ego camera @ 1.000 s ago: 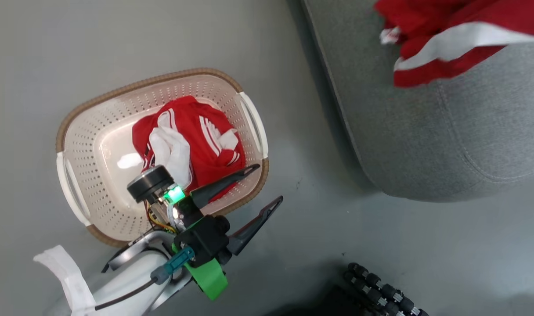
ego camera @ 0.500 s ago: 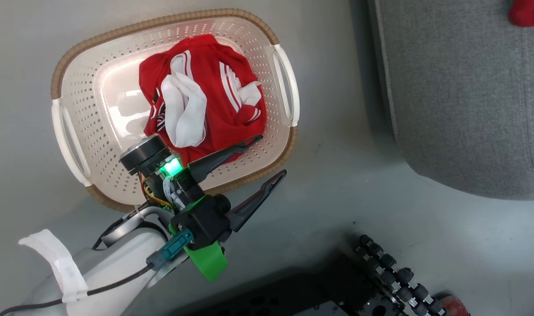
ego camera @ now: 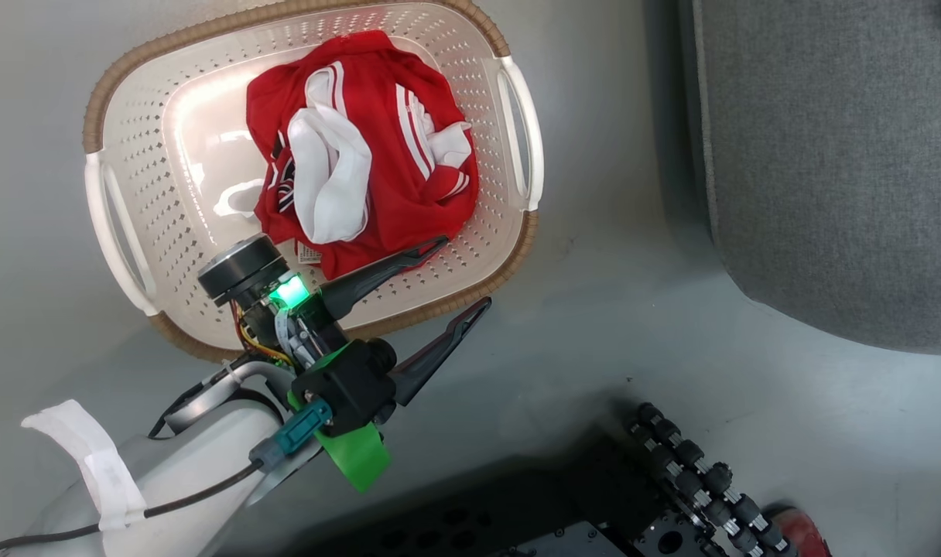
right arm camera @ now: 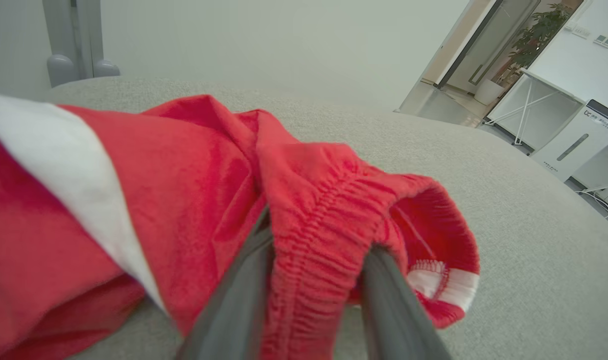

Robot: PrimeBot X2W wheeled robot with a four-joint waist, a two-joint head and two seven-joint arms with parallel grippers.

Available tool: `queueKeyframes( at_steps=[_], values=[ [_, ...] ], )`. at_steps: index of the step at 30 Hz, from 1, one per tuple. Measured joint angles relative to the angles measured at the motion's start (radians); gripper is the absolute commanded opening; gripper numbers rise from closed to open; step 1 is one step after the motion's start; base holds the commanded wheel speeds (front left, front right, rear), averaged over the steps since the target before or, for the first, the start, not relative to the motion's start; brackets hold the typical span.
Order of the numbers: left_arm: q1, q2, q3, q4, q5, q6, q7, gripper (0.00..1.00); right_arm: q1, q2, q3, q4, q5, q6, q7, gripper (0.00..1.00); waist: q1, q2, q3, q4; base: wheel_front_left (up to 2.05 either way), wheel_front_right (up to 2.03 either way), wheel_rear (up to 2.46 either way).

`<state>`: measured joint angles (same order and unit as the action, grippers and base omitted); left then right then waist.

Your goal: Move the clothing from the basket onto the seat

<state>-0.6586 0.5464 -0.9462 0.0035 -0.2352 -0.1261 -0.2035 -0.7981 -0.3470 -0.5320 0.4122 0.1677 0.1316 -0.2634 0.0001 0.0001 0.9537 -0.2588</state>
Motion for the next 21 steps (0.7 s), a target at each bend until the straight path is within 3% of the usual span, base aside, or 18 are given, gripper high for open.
queueKeyframes(
  at_steps=[8,15,21],
  values=[
    [0.0,-0.015,-0.01,0.017,-0.011,0.003,-0.01,1.0,0.006,0.063,0.002,-0.076,-0.055,0.0,0.0,1.0,0.0,0.0,-0.044,-0.009,0.0,0.0,0.0],
    [0.029,-0.089,0.002,0.079,-0.07,0.02,-0.045,1.0,0.097,0.117,0.118,-0.212,-0.06,0.0,0.0,1.0,0.0,-0.0001,-0.138,0.001,0.0,0.0,0.0],
    [0.082,-0.159,0.021,0.137,-0.103,0.036,-0.056,1.0,0.183,0.125,0.178,-0.213,-0.087,0.0,0.0,1.0,-0.0001,0.0,-0.243,0.021,0.0,0.0,0.0]
  ],
)
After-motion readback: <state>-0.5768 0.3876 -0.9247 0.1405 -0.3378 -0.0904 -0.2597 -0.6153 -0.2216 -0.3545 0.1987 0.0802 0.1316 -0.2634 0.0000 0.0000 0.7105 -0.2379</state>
